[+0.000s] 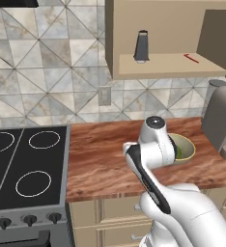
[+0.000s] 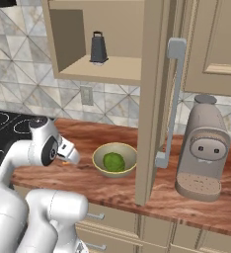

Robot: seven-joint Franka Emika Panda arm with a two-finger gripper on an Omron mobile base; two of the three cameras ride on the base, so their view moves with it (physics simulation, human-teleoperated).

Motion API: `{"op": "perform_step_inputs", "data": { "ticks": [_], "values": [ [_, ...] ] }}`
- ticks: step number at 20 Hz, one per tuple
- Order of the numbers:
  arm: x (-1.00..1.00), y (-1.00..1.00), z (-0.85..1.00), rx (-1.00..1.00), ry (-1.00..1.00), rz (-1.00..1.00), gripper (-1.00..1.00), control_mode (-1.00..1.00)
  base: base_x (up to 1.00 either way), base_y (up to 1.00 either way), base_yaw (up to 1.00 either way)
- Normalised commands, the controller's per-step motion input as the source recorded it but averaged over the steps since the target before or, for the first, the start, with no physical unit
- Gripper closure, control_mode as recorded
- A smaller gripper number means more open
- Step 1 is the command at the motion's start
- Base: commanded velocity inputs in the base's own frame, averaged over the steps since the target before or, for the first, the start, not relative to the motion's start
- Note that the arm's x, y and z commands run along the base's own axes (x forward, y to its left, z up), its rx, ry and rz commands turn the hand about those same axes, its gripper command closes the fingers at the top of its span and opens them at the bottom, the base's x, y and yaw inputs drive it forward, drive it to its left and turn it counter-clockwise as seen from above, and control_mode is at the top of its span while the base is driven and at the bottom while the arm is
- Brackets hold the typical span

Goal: Pick the cheese from the fridge and the cheese grater from the cabinet and place them next to the salad bowl.

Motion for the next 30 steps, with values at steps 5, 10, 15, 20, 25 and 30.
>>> {"op": "perform_step_inputs", "data": {
  "ticks": [5, 10, 15, 20, 25, 30],
  "values": [
    [0.19, -0.02, -0.28, 0.00, 0.03, 0.00, 1.00, -1.00, 0.00, 0.00, 0.00],
    [0.18, -0.02, -0.19, 0.00, 0.00, 0.00, 1.00, -1.00, 0.00, 0.00, 0.00],
    [0.13, 0.00, -0.21, 0.00, 0.00, 0.00, 1.00, -1.00, 0.00, 0.00, 0.00],
    [0.16, 0.00, -0.24, 0.00, 0.00, 0.00, 1.00, -1.00, 0.00, 0.00, 0.00],
    [0.10, -0.02, -0.27, 0.00, 0.00, 0.00, 1.00, -1.00, 0.00, 0.00, 0.00],
    [0.14, 0.00, -0.31, 0.00, 0.00, 0.00, 1.00, -1.00, 0.00, 0.00, 0.00]
  ]
}}
